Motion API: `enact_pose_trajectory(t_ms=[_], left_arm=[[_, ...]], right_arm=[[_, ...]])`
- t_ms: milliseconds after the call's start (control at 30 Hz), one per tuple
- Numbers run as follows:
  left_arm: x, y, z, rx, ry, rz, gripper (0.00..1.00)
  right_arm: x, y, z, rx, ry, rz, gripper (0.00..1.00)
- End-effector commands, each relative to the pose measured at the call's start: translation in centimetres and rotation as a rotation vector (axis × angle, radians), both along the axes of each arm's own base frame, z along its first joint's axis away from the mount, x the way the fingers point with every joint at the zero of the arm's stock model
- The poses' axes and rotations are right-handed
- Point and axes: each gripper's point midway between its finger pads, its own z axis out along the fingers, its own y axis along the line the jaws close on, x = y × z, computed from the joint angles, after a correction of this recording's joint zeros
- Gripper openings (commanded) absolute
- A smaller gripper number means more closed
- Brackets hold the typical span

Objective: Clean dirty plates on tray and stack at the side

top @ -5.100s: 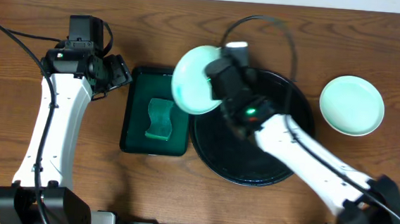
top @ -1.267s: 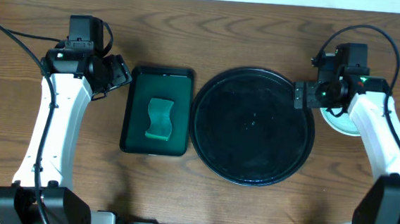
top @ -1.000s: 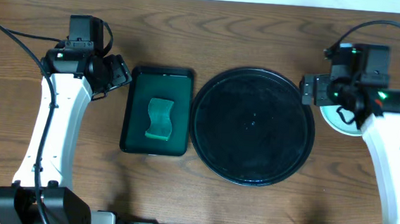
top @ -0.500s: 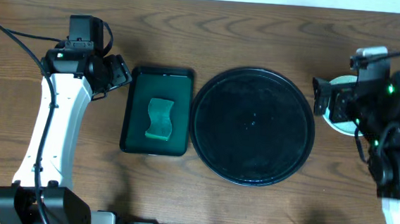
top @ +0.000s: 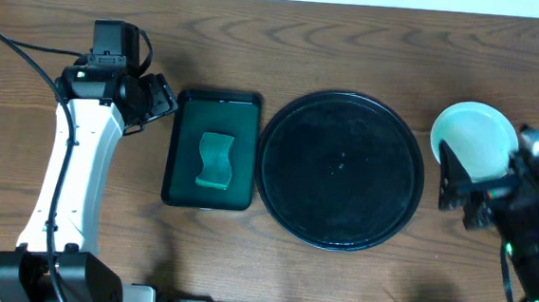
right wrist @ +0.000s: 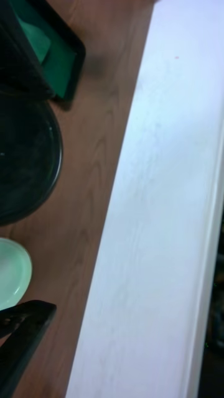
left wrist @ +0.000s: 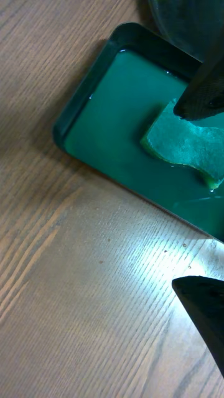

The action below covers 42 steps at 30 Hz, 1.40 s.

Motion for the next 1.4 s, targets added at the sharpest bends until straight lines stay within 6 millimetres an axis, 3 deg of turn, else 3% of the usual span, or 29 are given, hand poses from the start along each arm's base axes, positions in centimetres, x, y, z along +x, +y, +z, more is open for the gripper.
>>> enact_pose_trajectory(t_ms=[0,67,300,533,800,1033,1200,1233,1367], left_arm=[[0.1,0.3,0.1,0.009,0.001,-0.002,0.80],[0.1,0.3,0.1,0.009,0.001,-0.002,0.80],[0.1,0.3,0.1,0.009,0.001,-0.002,0.80],[0.1,0.3,0.1,0.009,0.001,-0.002,0.80],[0.1,0.3,0.1,0.009,0.001,-0.002,0.80],[0.1,0.3,0.1,0.009,0.001,-0.002,0.80],[0.1,0.3,0.1,0.009,0.001,-0.002,0.80],[0.1,0.3,0.1,0.009,0.001,-0.002,0.80],[0.1,0.3,0.1,0.009,0.001,-0.002,0.80]], right_arm=[[-1.7,-0.7,-0.4,-0.023,0.003,-0.028,0.99],[-2.9,-1.0,-0.7,-0.040,0.004,-0.031,0.99],[-7.5,-2.0,1.2,-0.084,-0.159,-0.048,0.99],[-9.7,-2.9,0.6,-0.092,-0.348,-0.100,0.99],[-8.1,-2.5,-1.1,-0.072,-0.605,-0.100,0.99],[-5.5,-1.5,-2.7,-0.066,-0.814,-0.057,0.99],[-3.2,-1.5,-7.0,-0.068,-0.797,-0.058,0.99],[-2.3,-1.4,-9.0,-0.070,-0.749,-0.055,0.99],[-0.4,-1.4,-13.6,-0.061,-0.620,-0.049,0.99]])
